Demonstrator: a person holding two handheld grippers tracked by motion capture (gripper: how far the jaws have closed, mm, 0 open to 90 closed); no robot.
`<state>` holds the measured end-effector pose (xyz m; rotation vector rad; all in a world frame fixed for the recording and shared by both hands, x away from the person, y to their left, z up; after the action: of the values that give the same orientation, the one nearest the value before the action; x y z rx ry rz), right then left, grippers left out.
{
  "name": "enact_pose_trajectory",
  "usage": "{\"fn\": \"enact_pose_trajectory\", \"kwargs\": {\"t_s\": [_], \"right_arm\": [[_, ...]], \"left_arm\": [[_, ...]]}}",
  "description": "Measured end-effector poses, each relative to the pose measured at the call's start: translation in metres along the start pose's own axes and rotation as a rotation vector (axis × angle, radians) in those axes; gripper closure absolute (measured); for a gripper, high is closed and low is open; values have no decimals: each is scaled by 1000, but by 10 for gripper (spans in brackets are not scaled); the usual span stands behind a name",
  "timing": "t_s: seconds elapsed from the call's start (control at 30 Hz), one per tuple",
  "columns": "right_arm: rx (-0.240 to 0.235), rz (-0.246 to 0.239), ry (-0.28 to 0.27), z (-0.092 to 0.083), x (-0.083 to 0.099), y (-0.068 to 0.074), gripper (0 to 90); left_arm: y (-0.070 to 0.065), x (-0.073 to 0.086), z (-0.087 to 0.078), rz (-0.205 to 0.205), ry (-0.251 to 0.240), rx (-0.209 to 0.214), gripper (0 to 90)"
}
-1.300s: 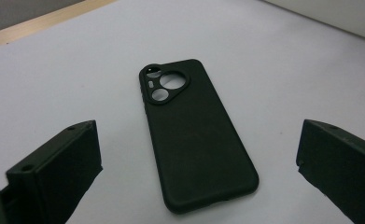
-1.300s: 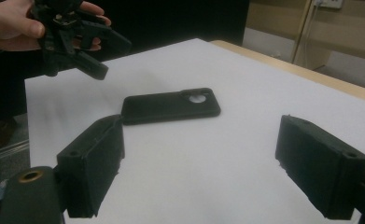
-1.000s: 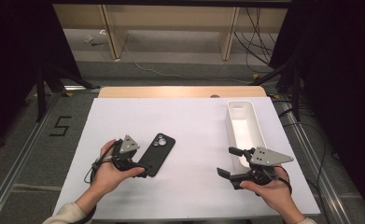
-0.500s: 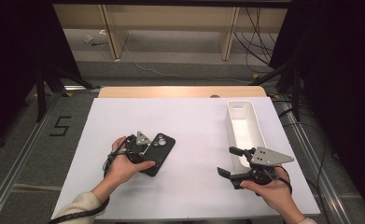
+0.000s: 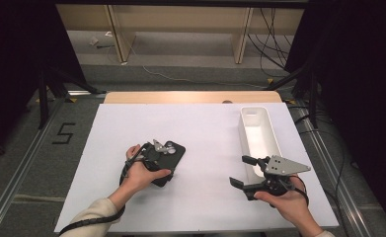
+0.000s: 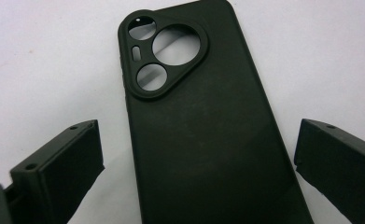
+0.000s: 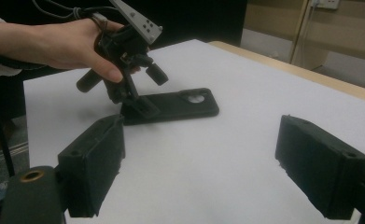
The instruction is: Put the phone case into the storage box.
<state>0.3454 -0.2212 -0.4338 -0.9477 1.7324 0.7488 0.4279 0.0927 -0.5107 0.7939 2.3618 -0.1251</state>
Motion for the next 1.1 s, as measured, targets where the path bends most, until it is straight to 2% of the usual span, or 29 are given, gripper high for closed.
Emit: {"fn": "enact_pose_trajectory", "kwargs": {"t_s": [0.4, 0.87, 1.1], "right_arm": [[-6, 0, 1, 1, 1, 1, 170], [-10, 1, 2, 1, 1, 1, 170], [-12, -1, 3, 2, 1, 1, 170]], "left_arm": [[-1, 2, 10, -25, 34, 16, 17], [0, 2, 11, -82, 66, 41, 42], [-1, 2, 11, -92, 74, 38, 54]]}}
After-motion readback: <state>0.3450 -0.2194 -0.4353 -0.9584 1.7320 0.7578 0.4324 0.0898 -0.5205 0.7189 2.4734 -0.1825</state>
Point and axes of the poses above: each handheld gripper's, and its own axes: z roughly forward along the jaws, x roughly out of its underside, y roughly to its left, the point moved 4 cm from there along z, roughly forward along the jaws, and after that the axes turned 3 degrees about -x, right-handed, at the moved point
